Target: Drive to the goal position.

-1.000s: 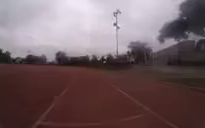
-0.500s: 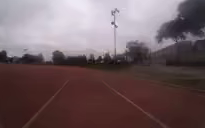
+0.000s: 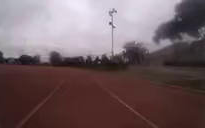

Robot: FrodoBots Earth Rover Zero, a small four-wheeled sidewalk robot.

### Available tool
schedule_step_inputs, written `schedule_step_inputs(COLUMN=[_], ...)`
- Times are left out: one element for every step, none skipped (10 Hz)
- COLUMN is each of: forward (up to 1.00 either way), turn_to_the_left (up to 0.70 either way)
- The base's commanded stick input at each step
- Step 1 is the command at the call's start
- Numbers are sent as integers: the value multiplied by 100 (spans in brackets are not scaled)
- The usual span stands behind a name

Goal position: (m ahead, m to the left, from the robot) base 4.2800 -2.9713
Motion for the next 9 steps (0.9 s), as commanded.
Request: schedule_step_inputs(forward=[70,70,70,70,70,70,70,70,70], turn_to_the_left=[-14,-14,-14,-14,-14,-14,-14,-14,-14])
